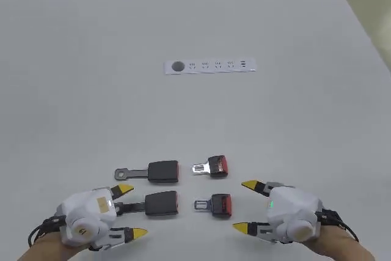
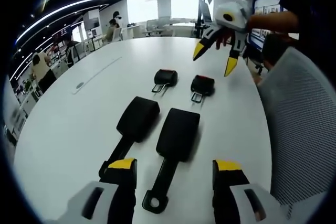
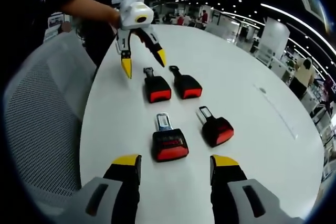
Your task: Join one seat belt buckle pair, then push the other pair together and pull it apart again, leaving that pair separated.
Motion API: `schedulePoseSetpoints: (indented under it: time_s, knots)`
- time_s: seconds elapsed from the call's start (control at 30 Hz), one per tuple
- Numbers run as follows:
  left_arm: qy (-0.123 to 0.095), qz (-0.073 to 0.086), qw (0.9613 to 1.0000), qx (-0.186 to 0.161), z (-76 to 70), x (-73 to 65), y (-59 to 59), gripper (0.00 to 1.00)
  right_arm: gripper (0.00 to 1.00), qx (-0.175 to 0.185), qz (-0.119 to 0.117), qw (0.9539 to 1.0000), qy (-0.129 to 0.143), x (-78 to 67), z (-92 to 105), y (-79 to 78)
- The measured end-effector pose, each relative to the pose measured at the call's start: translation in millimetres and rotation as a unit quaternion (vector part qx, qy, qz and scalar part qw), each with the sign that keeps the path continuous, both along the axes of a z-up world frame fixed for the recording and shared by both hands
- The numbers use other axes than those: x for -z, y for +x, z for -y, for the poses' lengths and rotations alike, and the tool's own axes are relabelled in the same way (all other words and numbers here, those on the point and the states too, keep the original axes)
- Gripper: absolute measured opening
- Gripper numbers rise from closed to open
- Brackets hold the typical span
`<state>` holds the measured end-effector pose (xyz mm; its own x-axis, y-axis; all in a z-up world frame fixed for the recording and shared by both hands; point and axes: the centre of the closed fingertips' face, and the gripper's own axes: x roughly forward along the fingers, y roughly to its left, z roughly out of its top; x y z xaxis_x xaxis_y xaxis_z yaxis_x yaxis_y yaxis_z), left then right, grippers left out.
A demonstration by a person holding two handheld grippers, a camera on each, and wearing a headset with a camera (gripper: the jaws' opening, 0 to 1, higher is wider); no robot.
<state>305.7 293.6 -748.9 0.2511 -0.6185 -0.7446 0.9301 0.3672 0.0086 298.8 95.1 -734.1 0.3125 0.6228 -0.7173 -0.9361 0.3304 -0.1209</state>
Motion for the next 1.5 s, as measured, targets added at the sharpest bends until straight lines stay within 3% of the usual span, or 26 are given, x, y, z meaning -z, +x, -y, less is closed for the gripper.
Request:
schedulePoseSetpoints:
  time_s: [0.4, 0.93, 0.97, 1.5]
  knots:
    - [0.032, -0.02, 0.9984, 0.042, 6.6, 12.4, 5.5, 0.49, 0.42, -0.036, -0.015, 0.9988, -0.027, 16.5, -4.9, -0.5]
    - [0.062, -0.043, 0.9923, 0.098, 22.0, 26.7, 7.0, 0.41, 0.35, -0.057, -0.035, 0.9972, -0.033, 30.1, -16.1, 2.9]
    - [0.061, -0.037, 0.9921, 0.103, 23.4, 25.9, 8.3, 0.4, 0.34, -0.059, -0.037, 0.9971, -0.033, 31.4, -17.0, 3.3]
    - [0.069, -0.039, 0.9888, 0.126, 24.7, 24.6, 7.0, 0.33, 0.32, -0.08, -0.051, 0.9946, -0.042, 41.4, -22.2, 4.1]
